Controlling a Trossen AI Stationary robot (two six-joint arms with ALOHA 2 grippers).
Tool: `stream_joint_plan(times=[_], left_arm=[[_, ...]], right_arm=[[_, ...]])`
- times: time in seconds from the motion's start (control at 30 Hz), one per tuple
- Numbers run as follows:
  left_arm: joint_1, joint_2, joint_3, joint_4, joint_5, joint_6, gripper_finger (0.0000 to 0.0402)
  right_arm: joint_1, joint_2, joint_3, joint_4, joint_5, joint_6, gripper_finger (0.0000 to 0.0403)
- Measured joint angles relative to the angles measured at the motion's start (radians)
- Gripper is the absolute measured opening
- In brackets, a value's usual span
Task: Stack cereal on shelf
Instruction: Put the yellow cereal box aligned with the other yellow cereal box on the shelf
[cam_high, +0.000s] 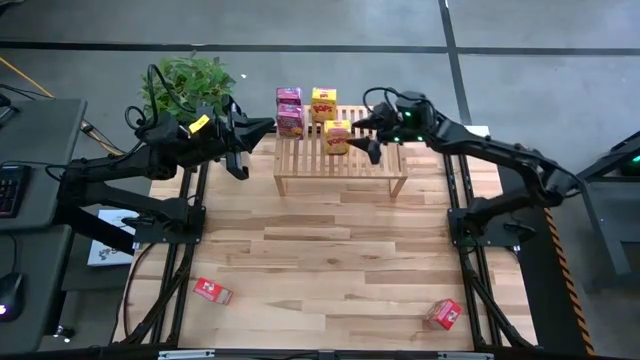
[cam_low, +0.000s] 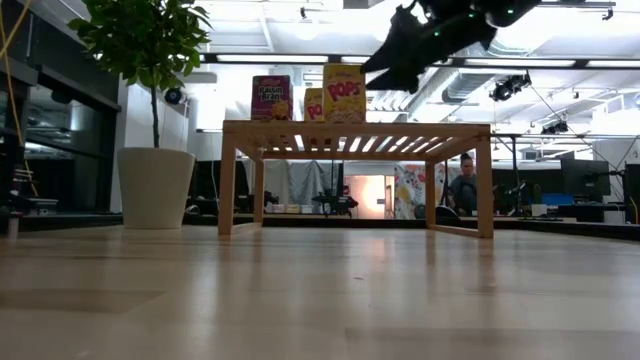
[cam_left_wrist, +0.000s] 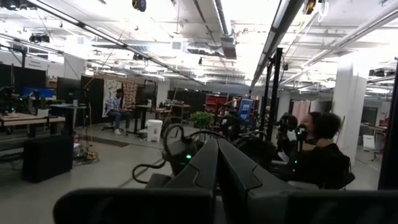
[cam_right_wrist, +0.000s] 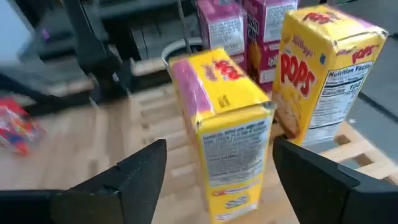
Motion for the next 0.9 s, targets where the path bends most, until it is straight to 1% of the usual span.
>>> stream_joint_plan(times=[0.07, 0.2, 0.37, 0.47, 0.57, 0.7, 0.9], left_arm=[[0.0, 0.0, 0.0, -0.001, 0.001, 0.001, 0.0001], [0.0, 0.0, 0.0, -0.002, 0.001, 0.0, 0.0001], [0.0, 0.0, 0.0, -0.001, -0.012, -0.001, 0.0001], [0.0, 0.0, 0.0, -0.001, -0.024, -0.001, 0.0001], [0.0, 0.0, 0.0, -0.001, -0.034, 0.0, 0.0001], [0.0, 0.0, 0.0, -0.001, -0.061, 0.001, 0.0001], [0.0, 0.0, 0.0, -0.001, -0.088, 0.001, 0.0001]], right_arm=[[-0.006, 0.032, 0.039, -0.045, -0.003, -0.054, 0.0293], [-0.013, 0.076, 0.096, -0.08, -0.083, -0.106, 0.0296], [-0.013, 0.128, 0.103, -0.074, -0.074, -0.13, 0.0296], [-0.014, 0.146, 0.102, -0.073, -0.09, -0.141, 0.0296], [-0.013, 0.151, 0.102, -0.063, -0.094, -0.144, 0.0288], [-0.011, 0.151, 0.102, -0.013, -0.092, -0.126, 0.0251], [-0.011, 0.151, 0.101, 0.045, -0.085, -0.096, 0.0163]])
